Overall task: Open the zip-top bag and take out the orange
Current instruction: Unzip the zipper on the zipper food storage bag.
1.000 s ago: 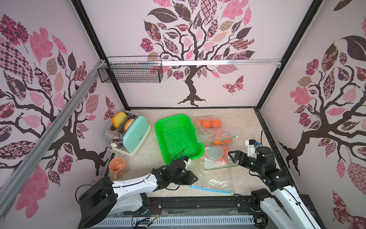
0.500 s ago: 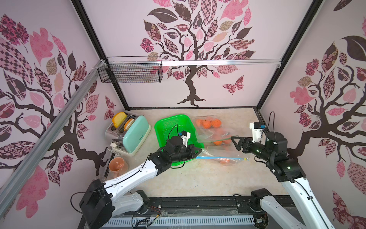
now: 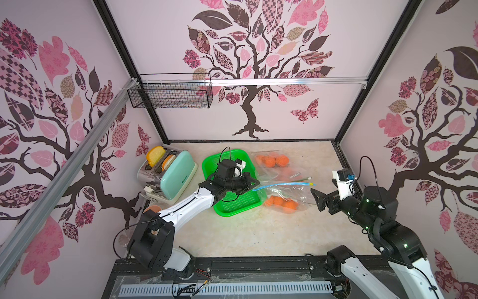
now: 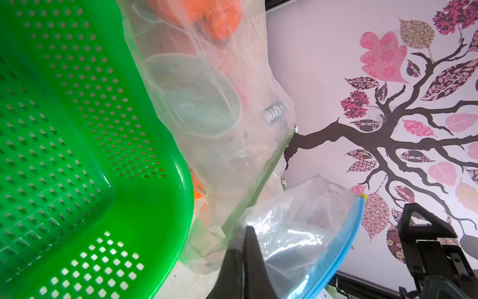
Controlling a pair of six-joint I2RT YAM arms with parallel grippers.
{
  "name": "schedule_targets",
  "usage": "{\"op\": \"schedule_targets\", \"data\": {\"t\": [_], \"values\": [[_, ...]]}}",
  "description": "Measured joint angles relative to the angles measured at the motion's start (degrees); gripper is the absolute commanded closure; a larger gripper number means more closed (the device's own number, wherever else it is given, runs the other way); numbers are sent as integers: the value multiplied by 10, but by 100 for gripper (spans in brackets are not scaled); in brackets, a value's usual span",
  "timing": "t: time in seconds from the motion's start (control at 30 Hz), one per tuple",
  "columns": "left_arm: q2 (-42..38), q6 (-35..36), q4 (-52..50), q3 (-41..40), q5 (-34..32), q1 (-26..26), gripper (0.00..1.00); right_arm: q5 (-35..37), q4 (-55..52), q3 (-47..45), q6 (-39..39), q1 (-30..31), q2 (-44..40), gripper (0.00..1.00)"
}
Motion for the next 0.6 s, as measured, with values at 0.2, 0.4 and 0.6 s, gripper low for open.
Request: {"op": "schedule_targets", "data": {"t": [0.2,0.4,0.6], "values": [[7,24,-5,2,33,9,100,30,-45,-18,-100,44,1,11],[7,50,-24,6,39,9,100,-1,-38,-137,-221,53,-1,19],[7,58,-32,6,39,10,100,-25,-4,-175,-289,50,-11,23]]}}
